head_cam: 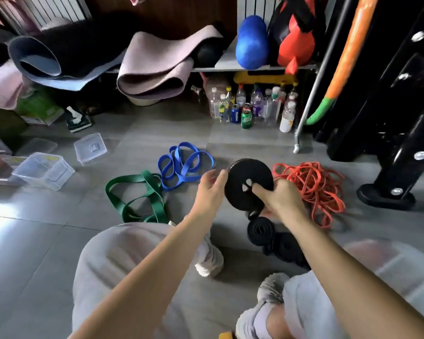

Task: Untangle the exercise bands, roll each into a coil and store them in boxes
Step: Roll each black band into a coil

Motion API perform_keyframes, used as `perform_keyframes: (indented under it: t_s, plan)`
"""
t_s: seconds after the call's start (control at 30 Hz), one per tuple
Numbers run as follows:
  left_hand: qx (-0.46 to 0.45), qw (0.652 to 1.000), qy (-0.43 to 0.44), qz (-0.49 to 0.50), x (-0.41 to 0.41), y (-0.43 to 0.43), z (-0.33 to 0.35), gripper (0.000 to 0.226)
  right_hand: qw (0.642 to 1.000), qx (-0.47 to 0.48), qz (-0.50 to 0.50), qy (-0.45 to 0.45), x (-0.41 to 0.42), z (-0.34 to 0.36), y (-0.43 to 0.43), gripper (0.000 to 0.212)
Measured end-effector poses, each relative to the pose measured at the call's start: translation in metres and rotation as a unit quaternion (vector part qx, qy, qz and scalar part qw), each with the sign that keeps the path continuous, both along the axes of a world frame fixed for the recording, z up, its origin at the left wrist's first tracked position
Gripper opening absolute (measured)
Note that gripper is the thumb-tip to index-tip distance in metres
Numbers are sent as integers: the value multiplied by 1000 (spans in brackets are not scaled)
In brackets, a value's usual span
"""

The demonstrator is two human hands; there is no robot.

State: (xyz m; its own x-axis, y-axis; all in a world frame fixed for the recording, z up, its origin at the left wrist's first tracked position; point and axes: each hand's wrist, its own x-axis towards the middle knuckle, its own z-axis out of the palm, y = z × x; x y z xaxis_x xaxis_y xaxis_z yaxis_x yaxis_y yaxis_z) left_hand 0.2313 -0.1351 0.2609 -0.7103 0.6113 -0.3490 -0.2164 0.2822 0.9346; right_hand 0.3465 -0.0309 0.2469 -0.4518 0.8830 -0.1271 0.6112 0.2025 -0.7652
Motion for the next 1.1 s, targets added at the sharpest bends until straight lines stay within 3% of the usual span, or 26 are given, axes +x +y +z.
perform_keyframes:
  t_s: [0.13,0.23,0.5,0.6,0.8,0.97,1.1]
  plan:
    - [-103,951,-286,-50,5,24,-64,71,997,-61,-50,-11,-18,-49,35,40]
    - [-47,912,-406,-21,0,45,-108,68,990,-122,-65,-35,-31,-95,53,39]
    - [-69,906,-400,121,-46,103,-220,23,962,-222,-61,-145,-78,-221,99,44]
    - [-104,885,-428,152,-61,116,-265,23,952,-234,-44,-191,-93,-265,114,41]
    - [-128,836,-485,223,-66,130,-338,20,922,-201,0,-332,-114,-328,127,55]
    - [-135,768,-556,289,-65,130,-374,34,908,-146,43,-390,-122,-363,124,57]
    - [-155,788,-530,271,-58,131,-383,18,886,-111,75,-444,-124,-373,124,60]
